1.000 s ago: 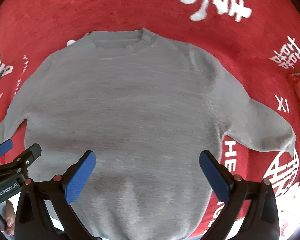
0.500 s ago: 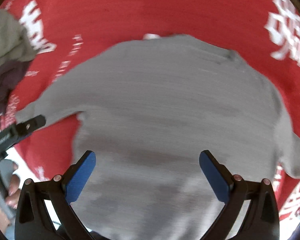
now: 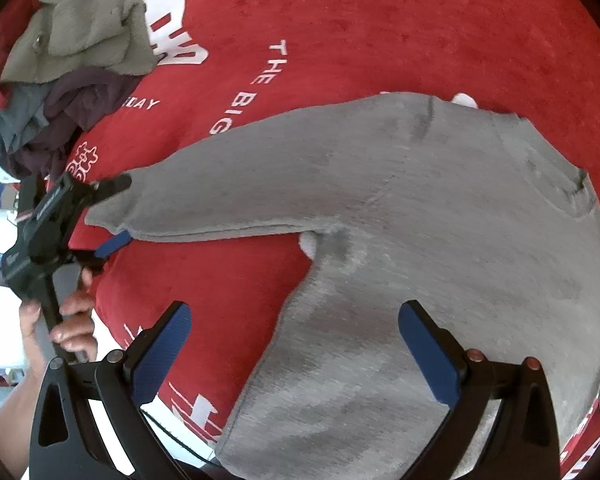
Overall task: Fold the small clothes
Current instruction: 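Grasp a sweater sleeve with the left gripper and fold it across the body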
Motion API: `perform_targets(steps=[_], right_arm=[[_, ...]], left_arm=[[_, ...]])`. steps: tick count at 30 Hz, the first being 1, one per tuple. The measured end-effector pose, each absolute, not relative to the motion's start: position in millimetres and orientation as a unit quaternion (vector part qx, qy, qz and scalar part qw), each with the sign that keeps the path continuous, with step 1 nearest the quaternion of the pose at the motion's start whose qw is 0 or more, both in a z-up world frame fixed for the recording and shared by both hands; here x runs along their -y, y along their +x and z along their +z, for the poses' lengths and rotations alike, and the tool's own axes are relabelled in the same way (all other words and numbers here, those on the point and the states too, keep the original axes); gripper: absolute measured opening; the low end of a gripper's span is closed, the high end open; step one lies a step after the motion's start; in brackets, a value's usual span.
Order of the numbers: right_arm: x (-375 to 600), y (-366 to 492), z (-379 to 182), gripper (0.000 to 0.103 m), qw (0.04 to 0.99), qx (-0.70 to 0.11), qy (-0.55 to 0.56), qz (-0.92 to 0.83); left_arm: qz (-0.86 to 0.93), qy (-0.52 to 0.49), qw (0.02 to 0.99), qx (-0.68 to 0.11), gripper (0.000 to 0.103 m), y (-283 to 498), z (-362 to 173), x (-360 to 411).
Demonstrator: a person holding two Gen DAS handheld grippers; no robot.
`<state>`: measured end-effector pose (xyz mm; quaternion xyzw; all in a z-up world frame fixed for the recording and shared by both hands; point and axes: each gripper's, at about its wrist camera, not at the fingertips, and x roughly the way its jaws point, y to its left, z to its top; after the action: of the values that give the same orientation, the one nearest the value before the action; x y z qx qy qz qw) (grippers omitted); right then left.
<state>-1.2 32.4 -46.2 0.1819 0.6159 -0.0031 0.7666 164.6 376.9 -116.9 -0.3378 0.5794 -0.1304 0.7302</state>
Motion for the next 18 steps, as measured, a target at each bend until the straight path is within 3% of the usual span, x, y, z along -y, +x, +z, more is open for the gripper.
perform_targets(steps=[5, 7, 10, 11, 12, 15, 18], right_arm=[[-35.2, 5.1, -43.2, 0.103, 0.763, -0.619, 0.186, 0.003], [-37.0, 8.2, -45.2, 0.103, 0.762, -0.621, 0.186, 0.003], [-38.1, 6.2, -42.5, 0.102, 0.762, -0.619, 0.190, 0.003], [-38.5, 5.7, -42.0, 0.098, 0.763, -0.617, 0.193, 0.004], [-38.0, 4.9, -41.9, 0.093, 0.762, -0.617, 0.197, 0.004], [-33.4, 0.9, -41.7, 0.080, 0.761, -0.614, 0.212, -0.002], [-24.9, -6.1, -39.0, 0.076, 0.761, -0.609, 0.225, -0.015]], left_arm=[[-0.110, -0.323, 0.744, -0.574, 0.103, 184.3, -120.1, -371.2], [-0.088, -0.298, 0.750, -0.583, 0.098, 191.9, -122.1, -361.5], [-0.066, -0.246, 0.763, -0.594, 0.057, 198.4, -120.4, -349.7], [-0.067, -0.233, 0.765, -0.597, 0.031, 198.9, -120.2, -348.6], [-0.074, -0.224, 0.765, -0.599, 0.014, 199.0, -119.7, -348.1], [-0.108, -0.213, 0.772, -0.589, 0.014, 200.5, -106.6, -341.5], [-0.145, -0.195, 0.788, -0.566, 0.014, 199.3, -77.1, -324.0]])
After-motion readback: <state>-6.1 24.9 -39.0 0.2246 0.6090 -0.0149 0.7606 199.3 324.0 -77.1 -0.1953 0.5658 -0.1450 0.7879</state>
